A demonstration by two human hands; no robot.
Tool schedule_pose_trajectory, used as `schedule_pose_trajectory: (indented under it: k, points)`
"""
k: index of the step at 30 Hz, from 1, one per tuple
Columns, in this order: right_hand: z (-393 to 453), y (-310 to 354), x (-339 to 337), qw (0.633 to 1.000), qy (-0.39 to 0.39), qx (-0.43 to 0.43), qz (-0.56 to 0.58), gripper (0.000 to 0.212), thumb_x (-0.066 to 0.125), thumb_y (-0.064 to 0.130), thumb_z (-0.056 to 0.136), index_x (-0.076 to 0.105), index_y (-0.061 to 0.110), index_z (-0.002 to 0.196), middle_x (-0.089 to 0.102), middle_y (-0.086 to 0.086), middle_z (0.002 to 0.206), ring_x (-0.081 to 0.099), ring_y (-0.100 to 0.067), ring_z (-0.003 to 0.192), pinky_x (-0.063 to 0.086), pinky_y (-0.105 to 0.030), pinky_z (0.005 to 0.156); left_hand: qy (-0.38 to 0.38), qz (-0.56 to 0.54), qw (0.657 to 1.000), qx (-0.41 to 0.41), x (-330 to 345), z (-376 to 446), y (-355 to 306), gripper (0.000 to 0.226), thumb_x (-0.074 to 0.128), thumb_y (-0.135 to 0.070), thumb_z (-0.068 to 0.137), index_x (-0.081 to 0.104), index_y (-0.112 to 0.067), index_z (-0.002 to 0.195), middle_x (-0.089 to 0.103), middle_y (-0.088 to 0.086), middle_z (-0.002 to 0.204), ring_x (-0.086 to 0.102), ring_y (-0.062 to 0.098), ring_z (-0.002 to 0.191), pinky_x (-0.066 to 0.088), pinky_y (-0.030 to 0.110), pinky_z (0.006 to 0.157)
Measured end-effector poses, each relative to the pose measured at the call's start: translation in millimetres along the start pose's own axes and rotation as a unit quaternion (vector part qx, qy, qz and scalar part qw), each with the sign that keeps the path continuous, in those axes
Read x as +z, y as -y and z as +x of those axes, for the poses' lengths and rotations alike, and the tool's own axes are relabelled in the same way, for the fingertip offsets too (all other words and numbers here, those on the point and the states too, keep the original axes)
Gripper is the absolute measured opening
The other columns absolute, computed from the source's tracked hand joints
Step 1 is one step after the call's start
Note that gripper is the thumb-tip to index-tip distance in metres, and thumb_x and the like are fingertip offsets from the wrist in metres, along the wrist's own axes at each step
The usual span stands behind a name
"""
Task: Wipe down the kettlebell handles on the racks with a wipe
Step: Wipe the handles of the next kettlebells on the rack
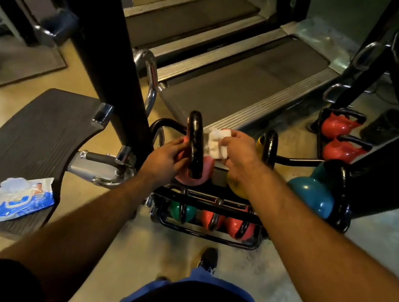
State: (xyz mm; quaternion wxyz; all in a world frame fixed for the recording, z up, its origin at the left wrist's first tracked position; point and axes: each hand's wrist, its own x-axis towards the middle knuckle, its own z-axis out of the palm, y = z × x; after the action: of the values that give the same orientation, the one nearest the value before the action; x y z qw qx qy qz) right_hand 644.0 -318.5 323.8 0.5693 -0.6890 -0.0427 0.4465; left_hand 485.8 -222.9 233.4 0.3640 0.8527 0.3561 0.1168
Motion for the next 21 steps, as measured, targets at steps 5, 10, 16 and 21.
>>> schedule_pose_trajectory:
  k: [5, 10, 16, 21]
  points:
    - [-31.3, -3.8, -5.2, 0.999, 0.002, -0.026, 0.04, 0.028, 0.045, -0.006, 0.094, 0.061, 0.016, 0.097, 0.065, -0.009, 0.095, 0.062, -0.021, 0.075, 0.053, -0.035, 0.058, -0.062, 0.03, 0.997, 0.017, -11.4, -21.6, -11.2, 0.035, 0.061, -0.031, 0.091, 0.066, -0.018, 0.123, 0.067, 0.002, 0.122, 0.063, 0.021, 0.111, 0.051, 0.04, 0.098]
    - [-60.3, -10.0, -13.8, 0.994, 0.017, -0.018, 0.102, 0.025, 0.052, -0.002, 0.095, 0.06, 0.012, 0.114, 0.066, -0.01, 0.09, 0.064, -0.022, 0.067, 0.051, -0.026, 0.043, -0.109, 0.02, 0.994, -0.003, -25.0, -44.6, -33.7, 0.034, 0.056, -0.03, 0.095, 0.065, -0.019, 0.126, 0.069, 0.002, 0.117, 0.064, 0.021, 0.101, 0.051, 0.033, 0.089]
    - [-84.8, -9.9, -40.9, 0.997, 0.009, -0.027, 0.07, 0.031, 0.049, -0.007, 0.092, 0.06, 0.012, 0.113, 0.064, -0.017, 0.103, 0.062, -0.026, 0.076, 0.052, -0.027, 0.049, -0.152, 0.02, 0.987, 0.05, -27.2, -59.1, -71.5, 0.032, 0.057, -0.028, 0.094, 0.067, -0.017, 0.122, 0.068, 0.001, 0.119, 0.06, 0.017, 0.112, 0.046, 0.031, 0.096]
    - [-83.6, -3.0, -78.8, 0.994, -0.056, -0.081, -0.038, 0.028, 0.054, -0.004, 0.092, 0.062, 0.017, 0.109, 0.064, -0.007, 0.102, 0.062, -0.024, 0.09, 0.054, -0.032, 0.058, -0.171, 0.067, 0.976, 0.116, -12.4, -56.0, -103.0, 0.032, 0.058, -0.026, 0.092, 0.066, -0.013, 0.12, 0.066, 0.002, 0.117, 0.059, 0.018, 0.11, 0.047, 0.03, 0.094]
